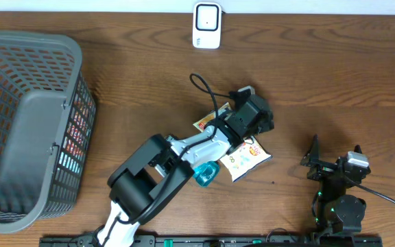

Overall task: Scan the item barcode
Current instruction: 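Lift the orange box out and carry it past the scanner, then place the orange box on the table right of the packet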

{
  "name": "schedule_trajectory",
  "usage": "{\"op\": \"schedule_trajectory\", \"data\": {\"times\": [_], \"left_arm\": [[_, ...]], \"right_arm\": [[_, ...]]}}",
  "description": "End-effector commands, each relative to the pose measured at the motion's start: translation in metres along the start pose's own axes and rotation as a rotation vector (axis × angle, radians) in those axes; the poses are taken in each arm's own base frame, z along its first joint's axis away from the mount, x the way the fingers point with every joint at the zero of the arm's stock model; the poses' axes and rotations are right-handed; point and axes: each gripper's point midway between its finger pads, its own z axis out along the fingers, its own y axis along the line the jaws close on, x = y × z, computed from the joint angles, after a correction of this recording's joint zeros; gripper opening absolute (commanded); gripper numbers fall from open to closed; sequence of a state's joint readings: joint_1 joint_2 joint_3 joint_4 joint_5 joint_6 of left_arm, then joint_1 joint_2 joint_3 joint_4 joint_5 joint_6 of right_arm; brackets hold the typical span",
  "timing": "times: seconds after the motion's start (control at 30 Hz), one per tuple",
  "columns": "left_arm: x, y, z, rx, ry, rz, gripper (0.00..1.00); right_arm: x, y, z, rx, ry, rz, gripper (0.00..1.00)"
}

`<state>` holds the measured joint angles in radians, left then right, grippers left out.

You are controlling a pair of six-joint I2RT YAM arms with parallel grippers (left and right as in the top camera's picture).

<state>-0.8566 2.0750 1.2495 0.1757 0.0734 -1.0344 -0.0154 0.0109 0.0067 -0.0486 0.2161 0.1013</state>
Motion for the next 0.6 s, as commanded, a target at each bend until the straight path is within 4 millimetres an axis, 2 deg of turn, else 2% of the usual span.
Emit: {"op": "schedule_trajectory", "data": {"times": [0.0,0.17,0.27,0.4,0.53,0.57], "left_arm": [[-0.006,-0.008,-0.006,0.019,-0.013,-0.022,0.98],[-0.013,-0.039,-0.025,0.086,-0.006,0.065,0.98],[-0.032,-0.059,-0.054,0.101,-0.034,0.143,0.98],[-0.080,-0.061,-0.115,-0.004,-0.118,0.196,0.97],[-0.139,-0.047,-0.194,-0.138,-0.259,0.212,0.98],[-0.157,-0.041,-0.223,-0.174,-0.311,0.192,0.98]], "right_arm": [[0.001,-0.001,0.000,0.005,0.001,-0.010,0.99],[0.001,-0.001,0.000,0.005,0.001,-0.010,0.99],[0.001,-0.001,0.000,0.005,0.001,-0.010,0.99],[0.001,-0.001,0.000,0.005,0.001,-0.010,0.99],[0.001,-0.001,0.000,0.005,0.001,-0.010,0.99],[0.001,-0.001,0.000,0.005,0.001,-0.010,0.99]]}}
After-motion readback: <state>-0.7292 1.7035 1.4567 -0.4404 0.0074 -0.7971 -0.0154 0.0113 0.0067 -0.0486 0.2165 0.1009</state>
